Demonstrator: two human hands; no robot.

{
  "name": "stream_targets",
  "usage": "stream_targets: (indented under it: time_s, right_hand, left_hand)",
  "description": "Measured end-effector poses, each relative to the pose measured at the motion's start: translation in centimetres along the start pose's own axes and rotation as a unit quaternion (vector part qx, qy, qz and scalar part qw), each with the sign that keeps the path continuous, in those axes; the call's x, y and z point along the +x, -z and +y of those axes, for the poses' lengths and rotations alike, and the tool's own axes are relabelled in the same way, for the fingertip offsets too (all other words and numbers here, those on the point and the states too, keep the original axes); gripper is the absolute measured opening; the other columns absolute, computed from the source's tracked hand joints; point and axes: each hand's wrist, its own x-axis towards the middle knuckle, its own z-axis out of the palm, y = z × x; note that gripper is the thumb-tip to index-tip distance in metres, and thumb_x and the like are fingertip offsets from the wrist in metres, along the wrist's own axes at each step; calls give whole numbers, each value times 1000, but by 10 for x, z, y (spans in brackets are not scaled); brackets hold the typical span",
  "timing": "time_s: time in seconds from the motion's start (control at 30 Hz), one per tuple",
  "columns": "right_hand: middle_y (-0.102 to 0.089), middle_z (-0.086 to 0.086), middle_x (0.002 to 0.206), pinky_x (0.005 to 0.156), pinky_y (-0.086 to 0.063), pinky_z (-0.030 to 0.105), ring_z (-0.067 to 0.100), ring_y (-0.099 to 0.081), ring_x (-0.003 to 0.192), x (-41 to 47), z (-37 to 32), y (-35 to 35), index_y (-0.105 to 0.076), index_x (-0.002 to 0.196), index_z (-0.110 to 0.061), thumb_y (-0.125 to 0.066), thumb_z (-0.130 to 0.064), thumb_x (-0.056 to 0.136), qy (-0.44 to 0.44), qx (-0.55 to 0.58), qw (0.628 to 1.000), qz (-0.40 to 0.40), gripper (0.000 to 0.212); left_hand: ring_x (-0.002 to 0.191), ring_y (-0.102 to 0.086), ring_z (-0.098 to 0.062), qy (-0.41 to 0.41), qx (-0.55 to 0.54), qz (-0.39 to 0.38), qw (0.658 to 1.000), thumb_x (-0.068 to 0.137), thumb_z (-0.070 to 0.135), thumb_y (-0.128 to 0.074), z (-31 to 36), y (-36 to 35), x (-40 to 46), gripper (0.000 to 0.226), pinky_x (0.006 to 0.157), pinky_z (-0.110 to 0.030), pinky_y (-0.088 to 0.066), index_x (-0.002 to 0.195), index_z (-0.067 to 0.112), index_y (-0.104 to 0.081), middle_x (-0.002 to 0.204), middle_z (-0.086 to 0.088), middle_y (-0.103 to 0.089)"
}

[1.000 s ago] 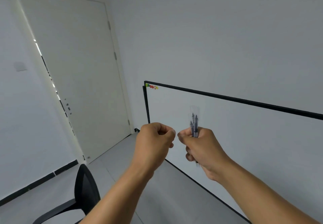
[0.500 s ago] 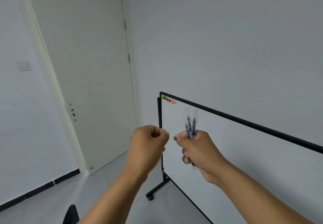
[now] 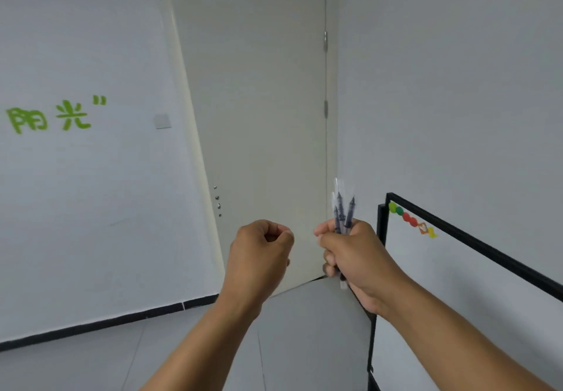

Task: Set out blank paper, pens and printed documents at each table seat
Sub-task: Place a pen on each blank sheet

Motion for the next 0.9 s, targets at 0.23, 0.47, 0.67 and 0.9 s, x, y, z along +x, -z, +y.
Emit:
stream_targets:
  time_s: [0.23,0.47,0.67,0.9]
  right_hand:
    - [-50,4,68,52,-48,26,19,-48,61,137,-21,-62,-71,102,-12,-57,-5,98,2,9,993,-116,17]
    - [-49,6,70,53,-48,27,18,-46,63,249,-20,-140,-71,103,-9,-57,-5,101,10,0,984,-181,15]
    - [-46,7,73,52,-47,27,21,-43,66,354,-31,-232,-70,100,-5,-57,-4,99,31,-4,977,-211,13]
    - [-53,-2,63,53,-49,28,14,-49,57,454,-36,-347,-73,97,-11,-60,-4,99,34,34,962,-268,15]
  left_hand:
    - [66,-75,-6,23,18,107,994,99,22,-66,-15,19,112,15,45,-11,-42,87,24,-76,81,20,-77]
    - [69,-76,-6,22,26,162,986,99,22,-65,-54,52,225,16,53,-17,-51,88,25,-77,86,27,-76]
    - [69,-77,-7,26,9,211,977,97,21,-66,-86,106,337,16,58,-26,-55,86,22,-77,85,22,-77]
    - [68,-77,-6,36,40,268,962,99,21,-66,-117,175,446,17,60,-29,-56,85,22,-77,82,21,-76]
